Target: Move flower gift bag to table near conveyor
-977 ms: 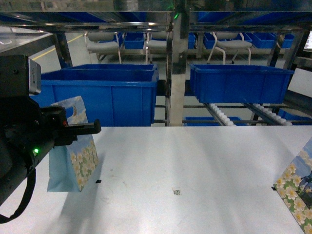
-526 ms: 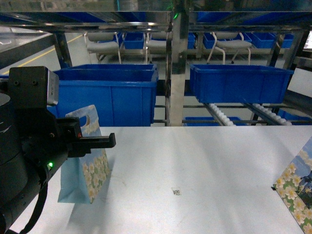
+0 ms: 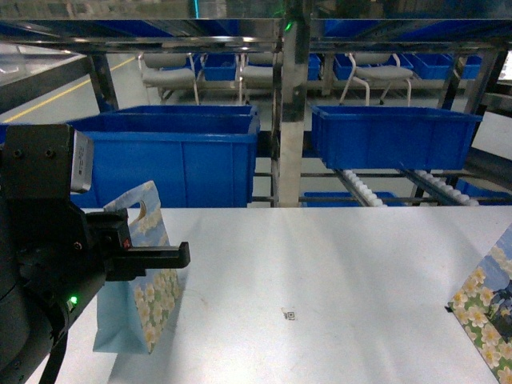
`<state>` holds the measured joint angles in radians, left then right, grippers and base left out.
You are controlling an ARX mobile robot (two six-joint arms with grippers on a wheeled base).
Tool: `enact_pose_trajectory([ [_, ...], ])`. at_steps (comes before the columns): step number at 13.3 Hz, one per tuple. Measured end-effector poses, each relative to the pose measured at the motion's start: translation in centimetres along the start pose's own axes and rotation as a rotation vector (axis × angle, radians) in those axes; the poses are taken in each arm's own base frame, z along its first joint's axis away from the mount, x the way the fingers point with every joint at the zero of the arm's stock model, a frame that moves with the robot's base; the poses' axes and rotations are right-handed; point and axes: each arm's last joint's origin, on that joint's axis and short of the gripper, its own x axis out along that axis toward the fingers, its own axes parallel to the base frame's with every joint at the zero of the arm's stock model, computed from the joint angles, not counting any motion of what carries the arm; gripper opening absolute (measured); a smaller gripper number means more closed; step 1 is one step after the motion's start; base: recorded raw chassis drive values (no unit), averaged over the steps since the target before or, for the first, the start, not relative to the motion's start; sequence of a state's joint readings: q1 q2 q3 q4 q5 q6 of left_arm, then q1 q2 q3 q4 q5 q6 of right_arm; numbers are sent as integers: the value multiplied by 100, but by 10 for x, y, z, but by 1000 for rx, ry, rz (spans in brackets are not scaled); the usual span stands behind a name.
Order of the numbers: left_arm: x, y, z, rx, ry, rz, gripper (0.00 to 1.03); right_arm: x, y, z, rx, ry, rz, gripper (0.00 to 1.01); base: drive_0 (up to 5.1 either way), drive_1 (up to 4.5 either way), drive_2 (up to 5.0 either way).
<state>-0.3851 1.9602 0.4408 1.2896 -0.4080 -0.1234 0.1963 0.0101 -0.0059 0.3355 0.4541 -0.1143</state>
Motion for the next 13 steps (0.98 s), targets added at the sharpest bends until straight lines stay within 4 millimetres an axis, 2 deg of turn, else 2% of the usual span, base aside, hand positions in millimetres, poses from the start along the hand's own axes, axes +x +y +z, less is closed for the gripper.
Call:
enact_pose_trajectory([
  [1, -4, -1, -1, 4, 4, -5, 7, 0, 0, 0, 0, 0, 0, 98, 0, 0, 0],
  [6, -38, -6, -9, 76, 43, -54, 72, 0, 0, 0, 0, 0, 0, 98, 0, 0, 0],
  [8, -45, -6, -6, 93, 35, -52, 98, 0, 0, 0, 0, 0, 0, 98, 0, 0, 0],
  [11, -53, -5, 10, 89, -34, -69, 98, 0, 0, 0, 0, 0, 0, 98, 0, 0, 0],
  [13, -59, 6, 19, 82, -66, -65, 98, 0, 0, 0, 0, 0, 0, 98, 0, 0, 0],
])
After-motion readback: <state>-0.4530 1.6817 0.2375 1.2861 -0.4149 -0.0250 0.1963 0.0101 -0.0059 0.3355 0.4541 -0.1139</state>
